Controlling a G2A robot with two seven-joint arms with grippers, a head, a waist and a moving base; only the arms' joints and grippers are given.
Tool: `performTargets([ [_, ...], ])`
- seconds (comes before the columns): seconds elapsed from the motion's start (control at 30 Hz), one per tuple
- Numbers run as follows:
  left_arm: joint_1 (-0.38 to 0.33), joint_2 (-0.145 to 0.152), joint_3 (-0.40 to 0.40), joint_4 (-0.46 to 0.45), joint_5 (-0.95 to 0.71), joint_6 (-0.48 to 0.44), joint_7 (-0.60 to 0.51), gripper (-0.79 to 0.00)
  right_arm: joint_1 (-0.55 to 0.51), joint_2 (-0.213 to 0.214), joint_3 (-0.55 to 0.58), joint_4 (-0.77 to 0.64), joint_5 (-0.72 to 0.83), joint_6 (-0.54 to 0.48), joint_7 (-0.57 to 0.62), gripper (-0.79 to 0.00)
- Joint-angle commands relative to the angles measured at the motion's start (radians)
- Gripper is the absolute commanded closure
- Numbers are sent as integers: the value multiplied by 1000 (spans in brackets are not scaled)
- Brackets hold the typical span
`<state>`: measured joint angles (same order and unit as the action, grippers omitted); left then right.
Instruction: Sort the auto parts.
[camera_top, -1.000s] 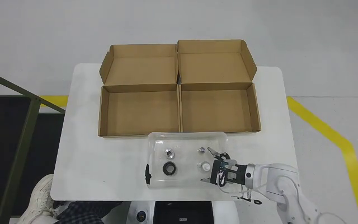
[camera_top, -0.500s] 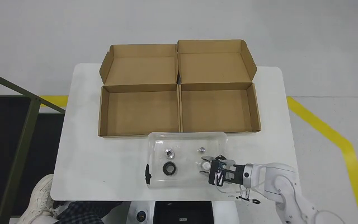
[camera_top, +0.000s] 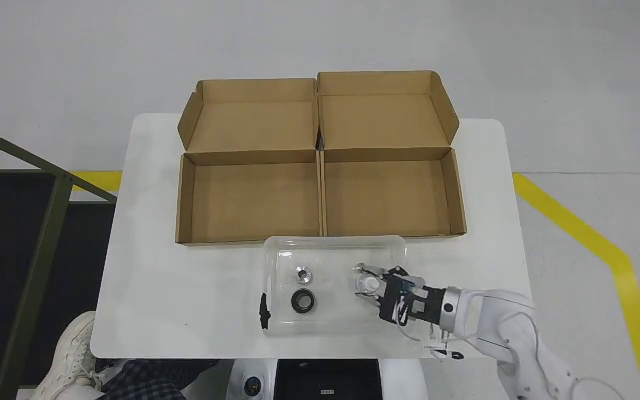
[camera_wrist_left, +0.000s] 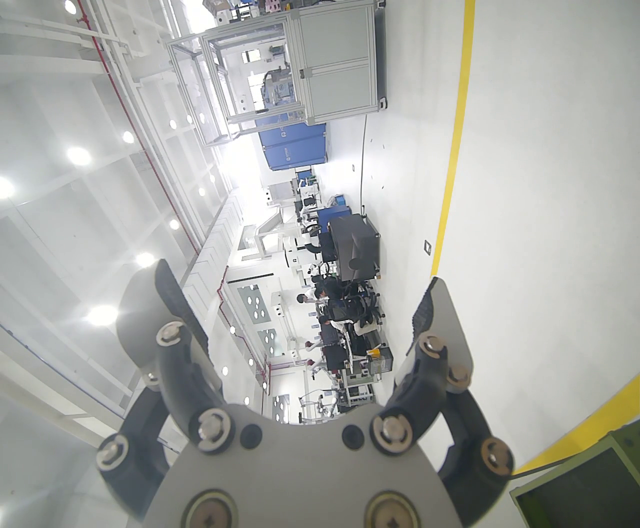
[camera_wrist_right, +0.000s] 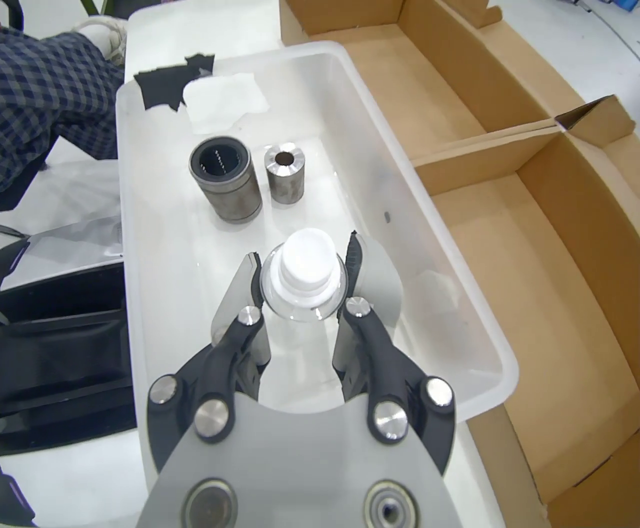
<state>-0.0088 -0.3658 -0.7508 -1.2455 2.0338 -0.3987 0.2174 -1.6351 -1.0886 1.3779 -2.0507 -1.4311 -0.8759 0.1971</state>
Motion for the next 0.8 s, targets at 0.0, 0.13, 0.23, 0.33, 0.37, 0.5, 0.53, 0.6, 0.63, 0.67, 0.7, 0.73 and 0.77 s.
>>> performTargets([
  [0.0, 0, 0, 0, 0, 0, 0, 0, -785, 0, -1, 2, 0, 22, 29, -37, 0],
  [0.13, 0, 0, 0, 0, 0, 0, 0, -785, 8, -6, -1, 19, 73, 107, -110, 0],
  [0.23, 0, 0, 0, 0, 0, 0, 0, -785, 14, -10, -9, 38, 112, 153, -173, 0],
  [0.33, 0, 0, 0, 0, 0, 0, 0, -785, 22, -14, -15, 60, 143, 181, -253, 0],
  [0.37, 0, 0, 0, 0, 0, 0, 0, -785, 25, -15, -18, 65, 153, 188, -278, 0],
  [0.5, 0, 0, 0, 0, 0, 0, 0, -785, 46, -20, -32, 87, 219, 205, -355, 0],
  [0.53, 0, 0, 0, 0, 0, 0, 0, -785, 54, -22, -34, 93, 236, 209, -365, 0],
  [0.6, 0, 0, 0, 0, 0, 0, 0, -785, 73, -25, -39, 97, 268, 221, -383, 0],
  [0.63, 0, 0, 0, 0, 0, 0, 0, -785, 81, -26, -42, 98, 283, 226, -392, 0],
  [0.67, 0, 0, 0, 0, 0, 0, 0, -785, 90, -28, -45, 100, 298, 233, -401, 0],
  [0.7, 0, 0, 0, 0, 0, 0, 0, -785, 98, -29, -47, 99, 309, 240, -408, 0],
  [0.73, 0, 0, 0, 0, 0, 0, 0, -785, 105, -31, -50, 98, 319, 249, -417, 0],
  [0.77, 0, 0, 0, 0, 0, 0, 0, -785, 110, -32, -53, 98, 327, 255, -424, 0],
])
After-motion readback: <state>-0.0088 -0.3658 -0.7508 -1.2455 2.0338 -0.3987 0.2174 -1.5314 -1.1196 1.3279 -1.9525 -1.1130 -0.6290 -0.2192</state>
